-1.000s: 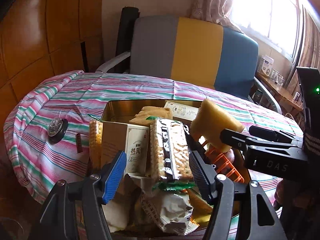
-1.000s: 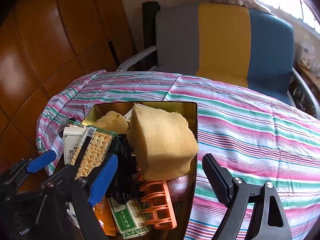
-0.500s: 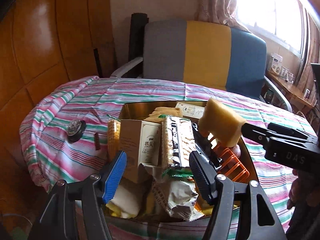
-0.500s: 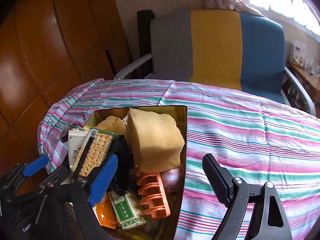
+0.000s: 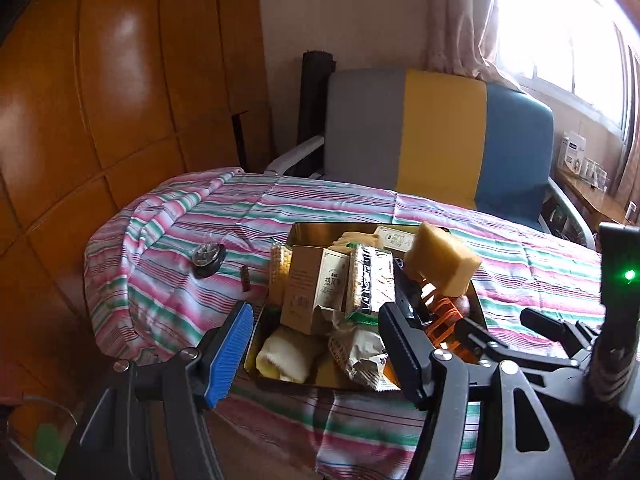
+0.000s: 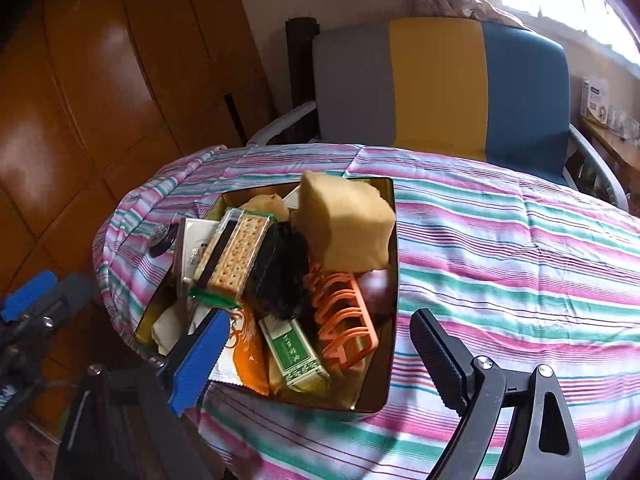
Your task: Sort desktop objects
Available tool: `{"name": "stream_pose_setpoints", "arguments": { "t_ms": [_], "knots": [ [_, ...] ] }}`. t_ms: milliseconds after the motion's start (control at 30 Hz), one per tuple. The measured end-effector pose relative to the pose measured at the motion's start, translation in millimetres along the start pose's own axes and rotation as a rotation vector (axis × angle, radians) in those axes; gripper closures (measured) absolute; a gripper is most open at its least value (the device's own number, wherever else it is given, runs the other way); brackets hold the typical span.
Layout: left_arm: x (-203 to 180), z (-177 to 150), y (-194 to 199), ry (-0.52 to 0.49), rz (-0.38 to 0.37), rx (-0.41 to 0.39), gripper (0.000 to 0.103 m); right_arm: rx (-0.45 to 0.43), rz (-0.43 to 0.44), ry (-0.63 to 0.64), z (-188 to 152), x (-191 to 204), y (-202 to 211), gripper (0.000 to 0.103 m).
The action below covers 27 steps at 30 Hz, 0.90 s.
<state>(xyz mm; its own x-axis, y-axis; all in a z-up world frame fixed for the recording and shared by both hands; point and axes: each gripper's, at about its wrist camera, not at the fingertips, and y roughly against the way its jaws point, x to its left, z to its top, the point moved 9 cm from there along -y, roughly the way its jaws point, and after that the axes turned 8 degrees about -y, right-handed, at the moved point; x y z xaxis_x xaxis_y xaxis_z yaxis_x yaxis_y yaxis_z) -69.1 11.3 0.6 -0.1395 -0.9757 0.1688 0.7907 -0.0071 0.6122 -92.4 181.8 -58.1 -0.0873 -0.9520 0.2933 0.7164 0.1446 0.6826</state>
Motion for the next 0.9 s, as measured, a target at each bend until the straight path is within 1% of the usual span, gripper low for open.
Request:
{"name": "stream_pose_setpoints", "arguments": {
  "t_ms": [167, 267, 333, 433, 467, 500, 733, 900],
  "knots": [
    [9, 2, 17, 0.042, 0.000, -0.022, 0.037, 0.009, 0.003, 0.019, -6, 7, -1, 0.011],
    [14, 5, 20, 0.038, 0.045, -0.037, 0.037, 0.015, 0.003, 0.026, -9, 9, -3, 0.011],
    [16, 5, 20, 0.034, 0.062, -0.036, 0.038, 0.022, 0.003, 0.029, -12, 10, -5, 0.011],
    [17, 5, 18, 0.030, 0.067, -0.020, 0.041, 0.032, 0.004, 0.032, -14, 11, -8, 0.011],
    [18, 4, 17, 0.032, 0.065, -0.011, 0.047, 0.034, 0.004, 0.033, -15, 11, -8, 0.011],
    [19, 3, 16, 0.032, 0.063, -0.001, 0.050, 0.036, 0.003, 0.035, -16, 12, -9, 0.011],
    [20, -2, 9, 0.034, 0.061, 0.042, 0.050, 0.044, 0.003, 0.043, -17, 13, -14, 0.010],
    [19, -3, 9, 0.024, 0.064, 0.042, 0.050, 0.043, 0.000, 0.052, -18, 15, -15, 0.009]
  ]
}}
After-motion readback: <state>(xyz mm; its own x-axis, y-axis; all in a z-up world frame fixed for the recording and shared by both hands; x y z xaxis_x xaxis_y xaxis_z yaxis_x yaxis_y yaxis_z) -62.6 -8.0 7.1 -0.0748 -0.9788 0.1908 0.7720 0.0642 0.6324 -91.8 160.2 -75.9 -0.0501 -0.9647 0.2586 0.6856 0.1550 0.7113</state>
